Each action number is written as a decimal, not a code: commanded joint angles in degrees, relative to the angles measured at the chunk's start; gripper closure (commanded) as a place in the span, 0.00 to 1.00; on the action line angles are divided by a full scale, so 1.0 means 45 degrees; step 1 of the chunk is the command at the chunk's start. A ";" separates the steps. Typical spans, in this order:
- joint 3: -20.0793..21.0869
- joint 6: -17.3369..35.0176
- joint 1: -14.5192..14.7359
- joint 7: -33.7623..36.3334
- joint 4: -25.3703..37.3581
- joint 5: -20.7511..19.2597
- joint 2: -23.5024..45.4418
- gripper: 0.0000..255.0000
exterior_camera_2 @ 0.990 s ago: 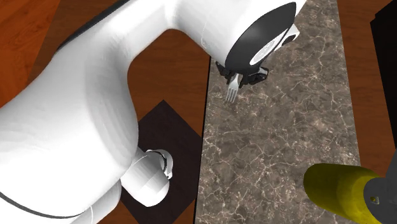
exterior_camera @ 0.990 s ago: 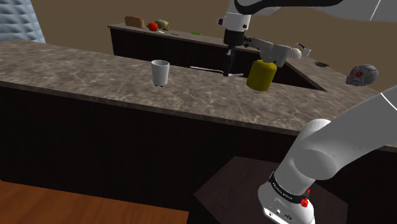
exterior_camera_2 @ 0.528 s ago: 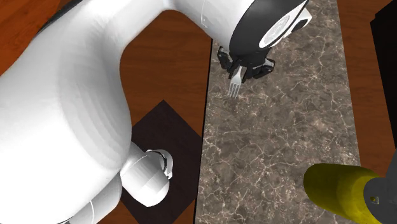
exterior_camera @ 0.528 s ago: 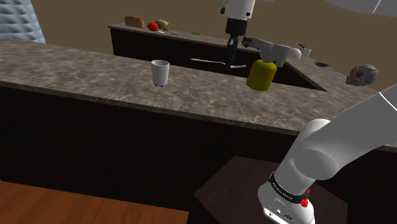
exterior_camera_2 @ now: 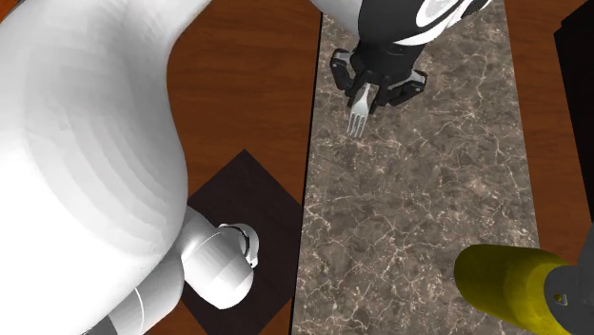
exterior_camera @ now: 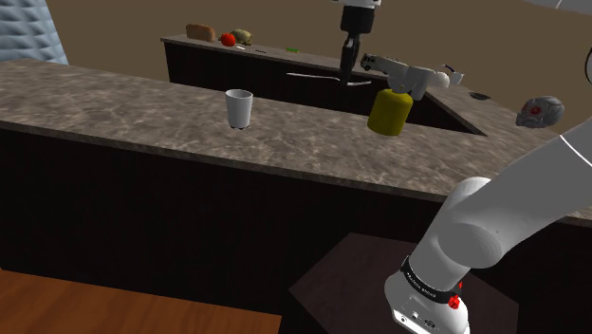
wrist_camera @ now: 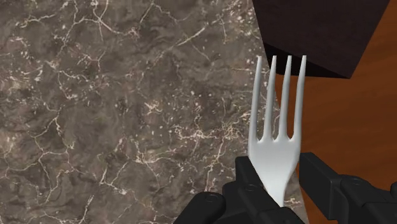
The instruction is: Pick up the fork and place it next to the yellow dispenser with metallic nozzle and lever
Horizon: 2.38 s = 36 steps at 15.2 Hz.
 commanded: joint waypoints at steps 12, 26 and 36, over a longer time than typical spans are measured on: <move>0.0013 -0.2310 0.0030 -0.0151 0.3306 0.0073 0.1000 1.00; -0.1097 -0.3815 -0.0521 -0.2045 0.4617 -0.0454 0.0672 1.00; -0.3217 -0.3894 -0.1313 -0.5219 0.4052 -0.1654 -0.0386 1.00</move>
